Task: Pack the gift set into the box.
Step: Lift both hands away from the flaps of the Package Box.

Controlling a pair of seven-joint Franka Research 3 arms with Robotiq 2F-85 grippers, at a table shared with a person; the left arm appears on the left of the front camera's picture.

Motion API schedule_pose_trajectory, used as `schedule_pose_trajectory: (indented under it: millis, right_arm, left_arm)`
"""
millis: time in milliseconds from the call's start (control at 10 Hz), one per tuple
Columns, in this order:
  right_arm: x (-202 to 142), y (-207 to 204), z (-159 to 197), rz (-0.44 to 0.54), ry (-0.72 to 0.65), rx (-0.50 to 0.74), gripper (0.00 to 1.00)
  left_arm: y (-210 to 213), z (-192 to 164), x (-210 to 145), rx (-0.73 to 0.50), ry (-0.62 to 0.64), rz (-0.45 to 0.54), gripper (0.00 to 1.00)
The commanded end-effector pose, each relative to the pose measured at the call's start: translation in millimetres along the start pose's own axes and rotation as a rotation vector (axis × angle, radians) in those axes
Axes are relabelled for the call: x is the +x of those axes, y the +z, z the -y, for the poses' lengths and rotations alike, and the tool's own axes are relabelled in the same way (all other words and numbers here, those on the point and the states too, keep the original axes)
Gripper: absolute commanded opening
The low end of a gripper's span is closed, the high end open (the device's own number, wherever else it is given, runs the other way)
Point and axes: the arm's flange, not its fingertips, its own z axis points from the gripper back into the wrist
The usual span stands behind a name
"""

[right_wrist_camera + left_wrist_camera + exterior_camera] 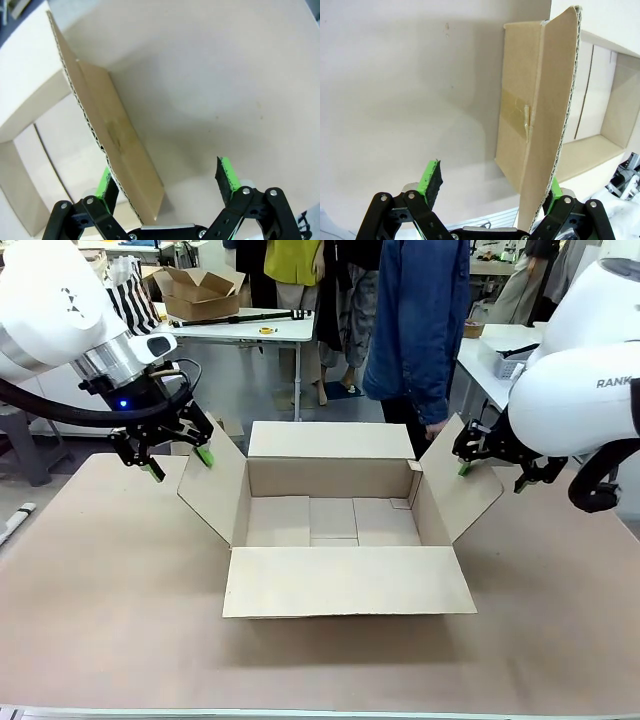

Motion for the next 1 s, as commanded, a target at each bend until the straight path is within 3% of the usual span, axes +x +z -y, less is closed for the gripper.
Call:
schedule_pose_trajectory:
  millis: [0,900]
  right_arm:
    - [1.1,1.9,-1.7,0.002,-0.012,-0.004,1.00]
    - [1.1,1.9,-1.7,0.002,-0.012,-0.004,1.00]
  left_arm:
    - [1.7,1.0,-0.3,0.022,0.013,0.003,1.00]
    - [1.7,1.0,-0.3,0.022,0.013,0.003,1.00]
